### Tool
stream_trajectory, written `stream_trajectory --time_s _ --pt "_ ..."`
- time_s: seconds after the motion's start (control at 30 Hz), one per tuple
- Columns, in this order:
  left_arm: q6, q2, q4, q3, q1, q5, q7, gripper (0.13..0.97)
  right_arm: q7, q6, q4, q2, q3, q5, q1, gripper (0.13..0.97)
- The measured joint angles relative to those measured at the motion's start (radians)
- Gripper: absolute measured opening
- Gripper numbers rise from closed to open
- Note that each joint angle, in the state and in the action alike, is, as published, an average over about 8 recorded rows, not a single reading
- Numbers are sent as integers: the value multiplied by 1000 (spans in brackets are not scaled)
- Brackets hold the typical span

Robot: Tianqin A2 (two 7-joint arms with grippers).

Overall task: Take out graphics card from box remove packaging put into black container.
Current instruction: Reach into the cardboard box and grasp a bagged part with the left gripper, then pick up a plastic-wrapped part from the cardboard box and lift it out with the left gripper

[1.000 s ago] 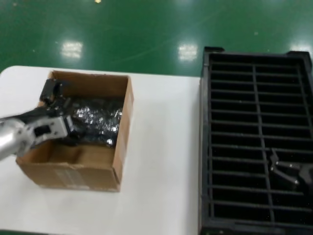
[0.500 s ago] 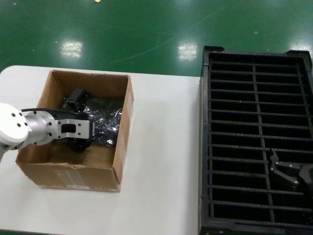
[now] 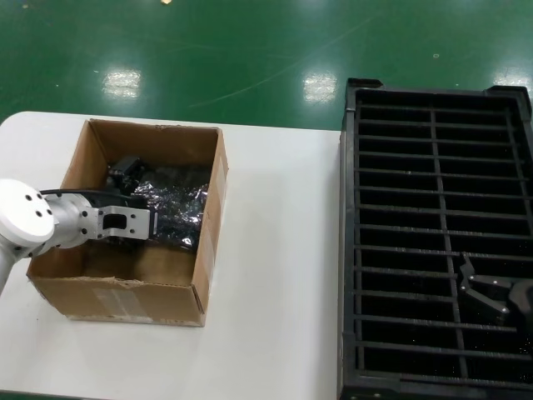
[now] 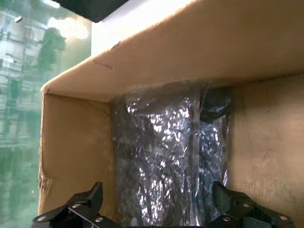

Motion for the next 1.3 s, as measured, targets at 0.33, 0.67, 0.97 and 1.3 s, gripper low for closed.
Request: stream_trajectory --time_s 0.33,0.67,0.97,1.3 --pt "-30 16 87 -18 -17 -60 86 683 0 0 0 0 0 0 0 966" --pt "-46 34 159 -42 -28 -118 186 449 0 0 0 0 0 0 0 966" --pt "-56 40 154 -50 -16 -145 229 282 0 0 0 0 0 0 0 966" --pt "-68 14 80 -46 17 -145 223 203 0 0 0 0 0 0 0 966"
